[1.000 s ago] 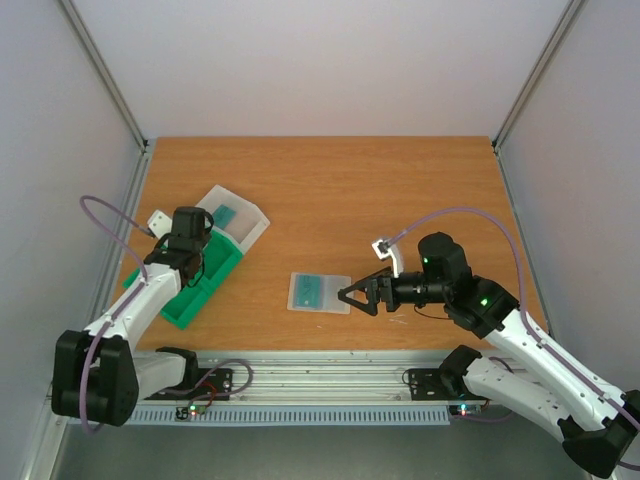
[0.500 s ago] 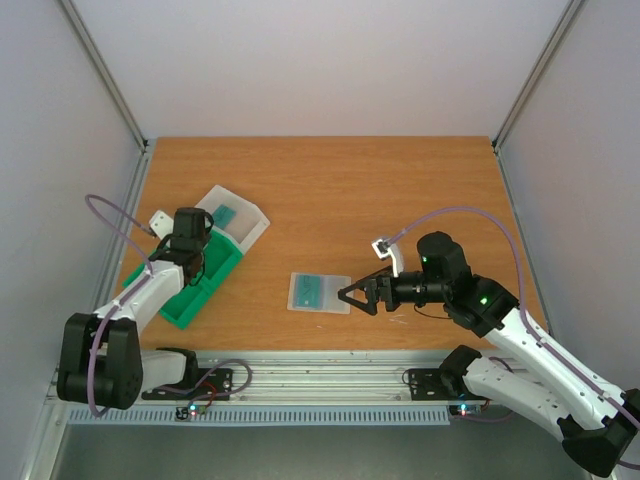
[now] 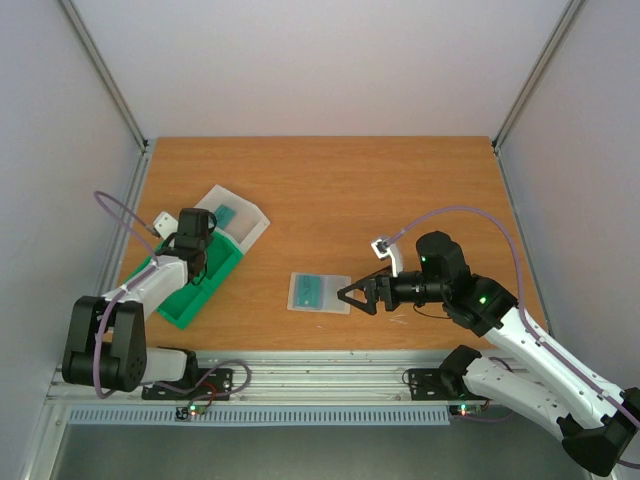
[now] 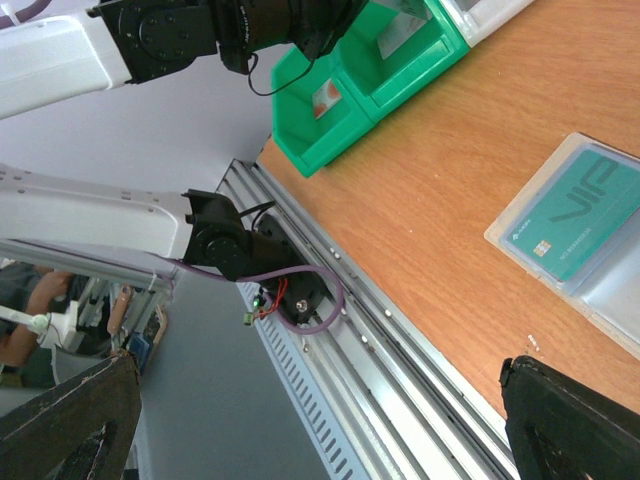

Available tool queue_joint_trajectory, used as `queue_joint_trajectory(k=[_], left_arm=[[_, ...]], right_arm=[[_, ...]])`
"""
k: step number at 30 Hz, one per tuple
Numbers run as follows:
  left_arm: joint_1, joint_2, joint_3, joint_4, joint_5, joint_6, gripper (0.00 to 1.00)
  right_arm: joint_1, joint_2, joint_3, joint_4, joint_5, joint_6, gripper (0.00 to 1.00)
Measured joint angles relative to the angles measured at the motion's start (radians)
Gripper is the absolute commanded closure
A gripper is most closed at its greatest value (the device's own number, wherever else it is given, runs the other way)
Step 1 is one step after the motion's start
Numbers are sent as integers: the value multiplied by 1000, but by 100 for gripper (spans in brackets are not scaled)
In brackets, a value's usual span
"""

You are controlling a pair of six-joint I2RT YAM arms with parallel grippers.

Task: Take the credit cards out of the card holder

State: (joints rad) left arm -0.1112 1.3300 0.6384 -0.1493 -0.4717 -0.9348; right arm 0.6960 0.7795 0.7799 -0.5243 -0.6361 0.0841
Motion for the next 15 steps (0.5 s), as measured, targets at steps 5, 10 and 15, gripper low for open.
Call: queue_joint_trajectory(k=[5,10,15], left_arm=[[0,9,0,11,-1,0,97],[0,15,0,13,-5,2,97],[0,15,1,13,-11,5,96]], right_arm=[[0,0,0,0,0,0,2],[0,0,0,0,1,0,2],[0,0,0,0,1,0,1]])
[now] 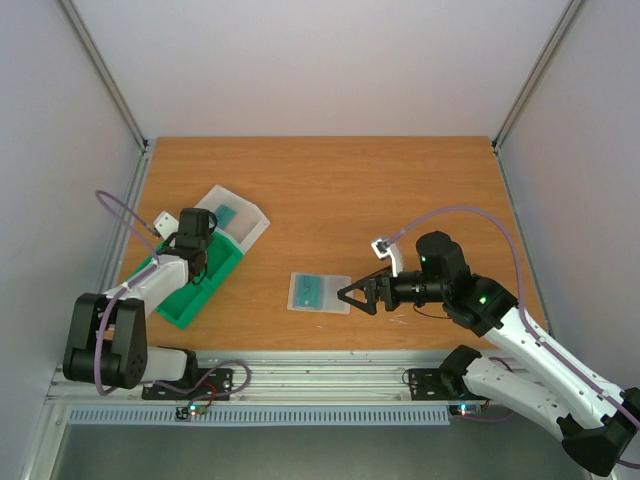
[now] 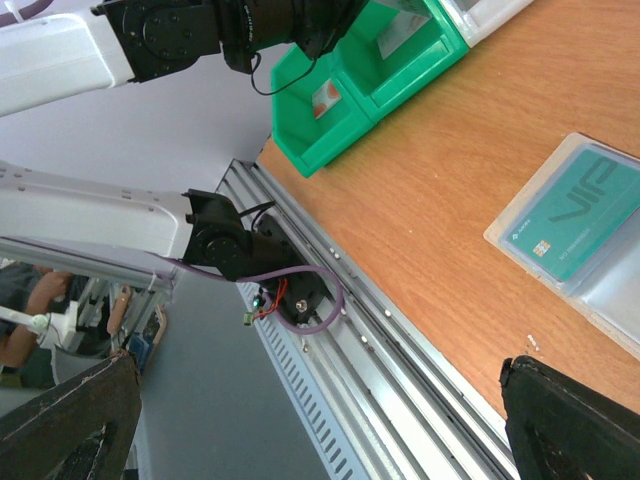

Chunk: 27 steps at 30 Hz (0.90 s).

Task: Take the credit cards out of the card holder

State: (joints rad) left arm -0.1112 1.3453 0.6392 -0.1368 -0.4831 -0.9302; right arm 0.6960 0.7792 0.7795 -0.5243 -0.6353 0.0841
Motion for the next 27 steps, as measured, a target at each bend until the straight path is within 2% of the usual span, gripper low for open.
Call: queue_joint_trajectory(k=[18,27], left_arm=[[0,29,19,-28,-27,3,88],[0,30,38,-56,-34,3,81]], right_arm=[[0,-8,0,-1,14,0,2],[0,-11,0,-2,18,0,2]])
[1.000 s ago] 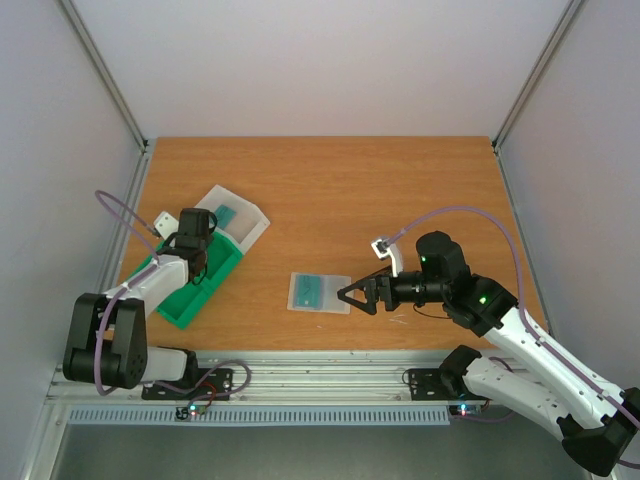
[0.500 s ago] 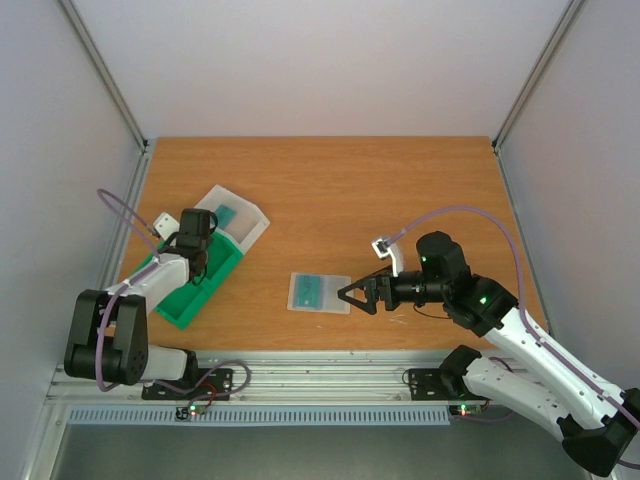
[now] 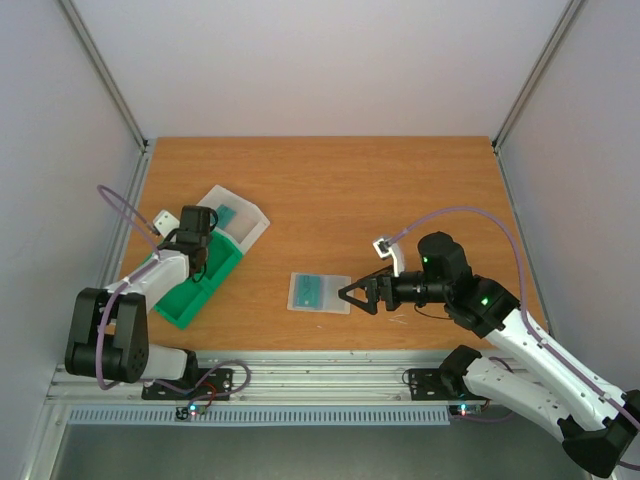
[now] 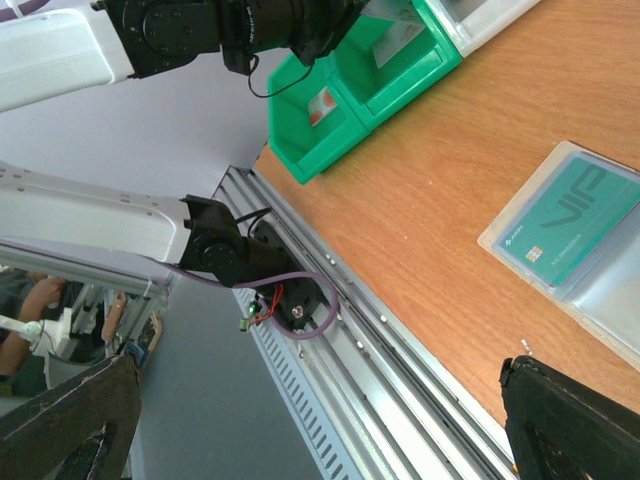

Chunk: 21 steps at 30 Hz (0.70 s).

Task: Take the credit cards out of the card holder

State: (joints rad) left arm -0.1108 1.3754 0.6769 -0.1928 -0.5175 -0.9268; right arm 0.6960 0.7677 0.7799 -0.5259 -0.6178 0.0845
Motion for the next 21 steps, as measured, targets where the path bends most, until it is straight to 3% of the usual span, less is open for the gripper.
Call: queue_joint_trajectory(k=[12,14,17,21], left_arm=[[0,-2,42,-61,-9,14,71],[0,-8,48,-64,-11,17,59],[0,-24,49,-77,-6,23,30],[0,-42,77,-133,28,62,16]], right_arm=[[0,-1,0,-19,17,0,1],[0,-1,1,-32,22,0,2],[0,-1,3,-47,31,0,2],[0,3,8,-67,63,1,2]])
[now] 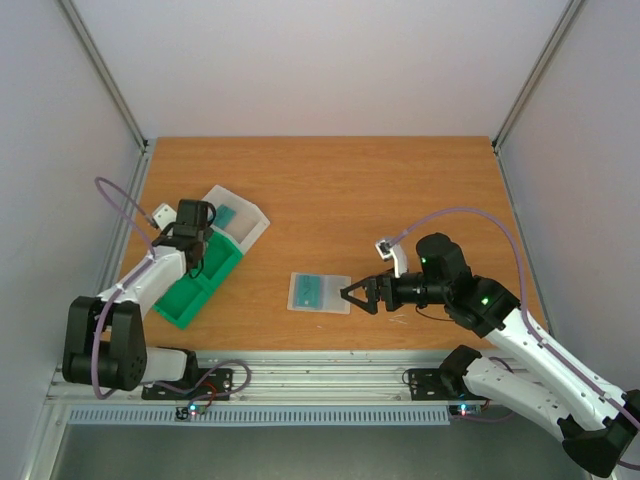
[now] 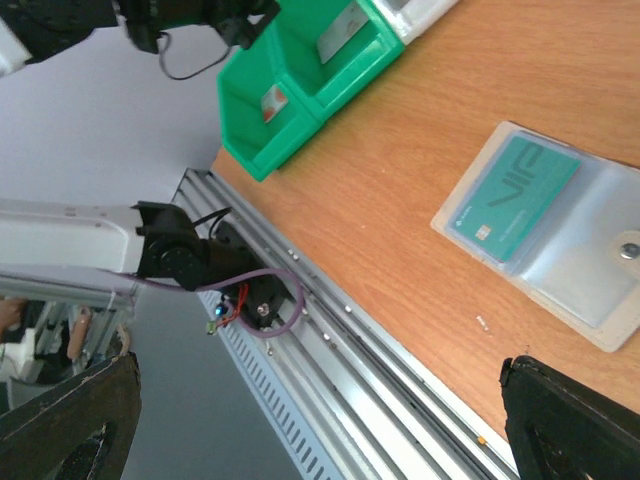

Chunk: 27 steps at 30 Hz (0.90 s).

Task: Take the credit cards out of the card holder

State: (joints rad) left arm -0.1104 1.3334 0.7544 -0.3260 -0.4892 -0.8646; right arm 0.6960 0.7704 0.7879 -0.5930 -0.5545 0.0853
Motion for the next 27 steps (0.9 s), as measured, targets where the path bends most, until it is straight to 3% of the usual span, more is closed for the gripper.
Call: queue_joint_trajectory(k=[5,10,14,20,27], left_arm=[[0,-33,77,-90,91,73,2],[0,-100,135,-191,224,151,1],[0,-141,144,-234,358,209,6],[-1,-257,55,-238,706,265,18],[-48,-286,7,-240,912,272,25]], right_arm=[[0,38,43,-54,69,10,2],[0,118,79,-108,129,40,1],[0,192,80,-124,157,64,2],[0,325,119,-131,143,82,4],[0,417,126,-79,135,117,13]])
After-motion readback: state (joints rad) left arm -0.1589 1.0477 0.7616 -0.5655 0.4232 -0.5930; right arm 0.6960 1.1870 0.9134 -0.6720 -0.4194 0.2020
